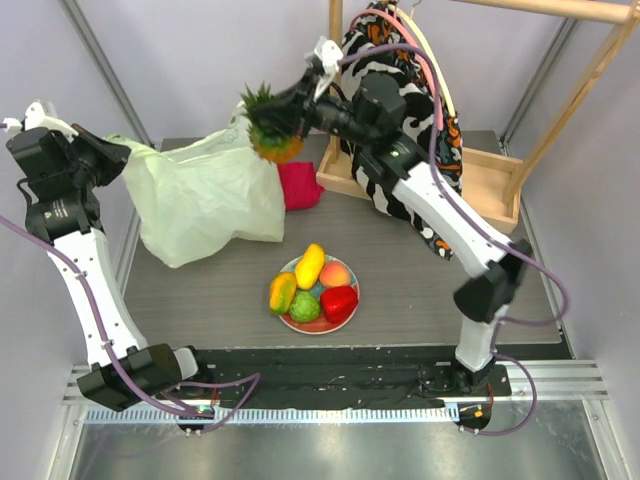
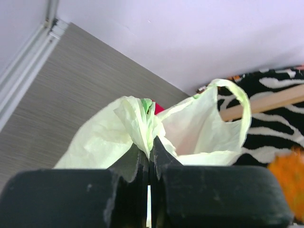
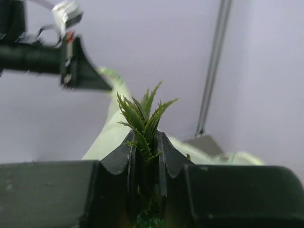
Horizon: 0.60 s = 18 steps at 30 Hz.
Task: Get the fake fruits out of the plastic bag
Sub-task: Place the fake fruit on the plate.
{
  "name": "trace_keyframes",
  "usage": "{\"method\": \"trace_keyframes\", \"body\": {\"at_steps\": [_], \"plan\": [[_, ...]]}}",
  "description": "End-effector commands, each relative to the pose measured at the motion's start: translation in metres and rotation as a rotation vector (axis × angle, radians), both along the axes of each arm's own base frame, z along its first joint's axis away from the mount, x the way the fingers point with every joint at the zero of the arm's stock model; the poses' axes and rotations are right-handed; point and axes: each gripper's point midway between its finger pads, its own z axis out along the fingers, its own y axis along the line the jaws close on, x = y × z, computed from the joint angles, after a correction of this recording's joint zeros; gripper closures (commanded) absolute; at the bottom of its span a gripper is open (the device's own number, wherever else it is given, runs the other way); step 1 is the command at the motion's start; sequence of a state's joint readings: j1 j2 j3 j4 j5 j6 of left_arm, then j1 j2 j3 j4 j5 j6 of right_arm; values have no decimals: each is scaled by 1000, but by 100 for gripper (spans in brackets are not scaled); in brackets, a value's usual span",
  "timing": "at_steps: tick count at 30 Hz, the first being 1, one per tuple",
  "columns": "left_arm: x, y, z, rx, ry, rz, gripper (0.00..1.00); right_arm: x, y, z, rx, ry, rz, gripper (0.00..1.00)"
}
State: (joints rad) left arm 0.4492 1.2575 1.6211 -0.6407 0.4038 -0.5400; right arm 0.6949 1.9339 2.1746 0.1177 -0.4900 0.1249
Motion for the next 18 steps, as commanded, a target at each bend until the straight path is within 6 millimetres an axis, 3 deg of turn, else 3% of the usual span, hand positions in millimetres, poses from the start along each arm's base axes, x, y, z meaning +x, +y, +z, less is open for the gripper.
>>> {"method": "trace_keyframes", "body": {"at_steps": [1,2,4,5,7,11,16,18], "plan": [[-11,6,25,30,-79,62,100,-104,-48,3,-185,-161,176,99],[-10,4,20,19,-70,54,100,-110,-53,-15,-238,-159,184,99],[-11,-1,18,4,-73,28,100,-116,-66,-71,-403,-151,185,99],[-10,-2,14,-3,-65,24,100,-126,-77,-75,-432,-173,184,99],[-12,-3,11,-8,-61,22,100,-135,-87,-120,-539,-124,212,99],[-15,-5,2,-33,-52,22,99,-148,-91,-179,-673,-38,278,99],[-23,-12,-5,-42,-47,1,99,-155,-74,-224,-831,-34,343,99],[-25,-15,-6,-41,-49,-9,99,-155,-67,-238,-884,-114,371,99]]}}
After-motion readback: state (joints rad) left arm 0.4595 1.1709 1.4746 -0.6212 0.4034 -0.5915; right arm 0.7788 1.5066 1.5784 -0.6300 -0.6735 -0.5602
